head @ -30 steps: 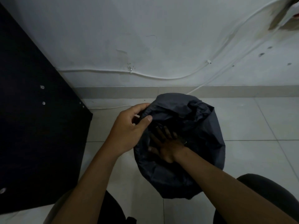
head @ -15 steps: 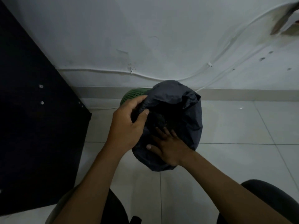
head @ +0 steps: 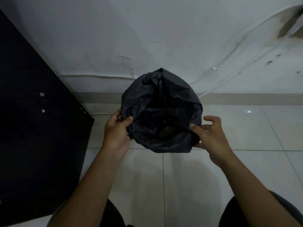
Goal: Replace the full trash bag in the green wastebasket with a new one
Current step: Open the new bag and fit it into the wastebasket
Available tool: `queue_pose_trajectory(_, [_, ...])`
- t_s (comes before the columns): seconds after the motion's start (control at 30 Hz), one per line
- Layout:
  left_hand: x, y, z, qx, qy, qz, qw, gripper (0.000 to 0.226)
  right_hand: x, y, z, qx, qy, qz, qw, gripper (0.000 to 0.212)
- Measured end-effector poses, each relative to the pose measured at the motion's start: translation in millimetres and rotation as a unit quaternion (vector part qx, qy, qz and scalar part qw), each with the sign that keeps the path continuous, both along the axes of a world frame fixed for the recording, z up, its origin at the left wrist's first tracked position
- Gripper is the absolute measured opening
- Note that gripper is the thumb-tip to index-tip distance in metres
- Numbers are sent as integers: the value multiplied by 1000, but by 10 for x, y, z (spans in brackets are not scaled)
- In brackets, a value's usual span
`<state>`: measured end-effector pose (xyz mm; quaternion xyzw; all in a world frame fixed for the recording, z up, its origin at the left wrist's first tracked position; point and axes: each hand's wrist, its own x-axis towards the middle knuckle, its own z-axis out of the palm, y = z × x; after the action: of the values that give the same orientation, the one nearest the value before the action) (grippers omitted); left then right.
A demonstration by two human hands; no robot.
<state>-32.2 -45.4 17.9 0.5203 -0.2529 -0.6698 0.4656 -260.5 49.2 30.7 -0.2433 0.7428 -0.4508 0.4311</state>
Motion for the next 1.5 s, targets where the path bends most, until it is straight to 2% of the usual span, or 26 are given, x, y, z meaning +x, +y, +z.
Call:
queue_pose_trajectory(0.1, [37, -23, -47, 29, 11, -21, 999, 39, -32, -75, -43, -20, -95, -5, 995, 44])
queue_pose_trajectory(0.23, [47, -19, -227, 84, -30, -42, 995, 42, -116, -113, -123, -31, -186, -22, 982, 38])
queue_pose_trajectory(0.33, [71, -54, -371, 110, -42, -44, 992, 44, -132, -106, -241, -15, -203, -18, 979, 54])
queue_pose_trajectory(0.47, [56, -85, -457, 106, -42, -8, 993, 42, 11, -14, -395, 79, -129, -6, 989, 76])
queue_pose_trajectory(0.53, [11, -70, -449, 90, -30, 11, 995, 42, 102, 56, -458, 108, -168, 18, 980, 84])
queue_pose_trajectory(0.63, [-61, -22, -381, 75, -50, -11, 996, 49, 249, 121, -482, 64, -229, 44, 970, 72])
queue_pose_trajectory(0.7, [-71, 38, -361, 84, -103, -27, 991, 63, 319, 133, -486, 24, -203, 25, 978, 60])
queue_pose_trajectory(0.73, [-73, 99, -352, 98, -124, -20, 987, 62, 348, 135, -493, 10, -186, 10, 983, 56])
queue_pose_trajectory(0.8, [-106, 272, -382, 154, -107, -29, 982, 55, 401, 137, -511, -4, -175, -9, 985, 53])
queue_pose_trajectory(0.87, [-176, 448, -405, 191, -48, -66, 978, 44, 433, 149, -529, -12, -200, -24, 979, 58])
queue_pose_trajectory(0.93, [-219, 479, -418, 164, -21, -84, 983, 31, 430, 143, -496, -33, -249, -53, 967, 60])
queue_pose_trajectory(1.0, [-221, 420, -432, 150, -18, -60, 987, 26, 384, 121, -504, -65, -267, -94, 957, 54])
queue_pose_trajectory(1.03, [-212, 413, -446, 149, -17, -43, 988, 27, 361, 121, -526, -78, -254, -108, 958, 51])
queue_pose_trajectory(1.13, [-194, 467, -454, 148, -10, 24, 989, 51, 372, 153, -609, -82, -155, -94, 980, 33])
queue_pose_trajectory(1.17, [-200, 486, -451, 141, -17, 34, 989, 50, 388, 170, -643, -76, -119, -76, 987, 26])
queue_pose_trajectory(1.27, [-232, 498, -471, 138, -50, 24, 989, 21, 395, 202, -751, -46, -68, -71, 994, 11])
queue_pose_trajectory(1.33, [-235, 494, -502, 143, -81, 15, 986, 15, 380, 191, -787, -35, -28, -61, 997, 6])
queue_pose_trajectory(1.37, [-233, 491, -531, 140, -90, 9, 986, 18, 377, 186, -802, -34, -12, -44, 998, 7])
queue_pose_trajectory(1.43, [-229, 502, -560, 109, -111, -19, 988, 30, 401, 180, -815, -34, 6, 4, 999, 23])
queue_pose_trajectory(1.5, [-218, 517, -587, 55, -199, -57, 977, 38, 421, 187, -832, -37, 84, 49, 995, 32])
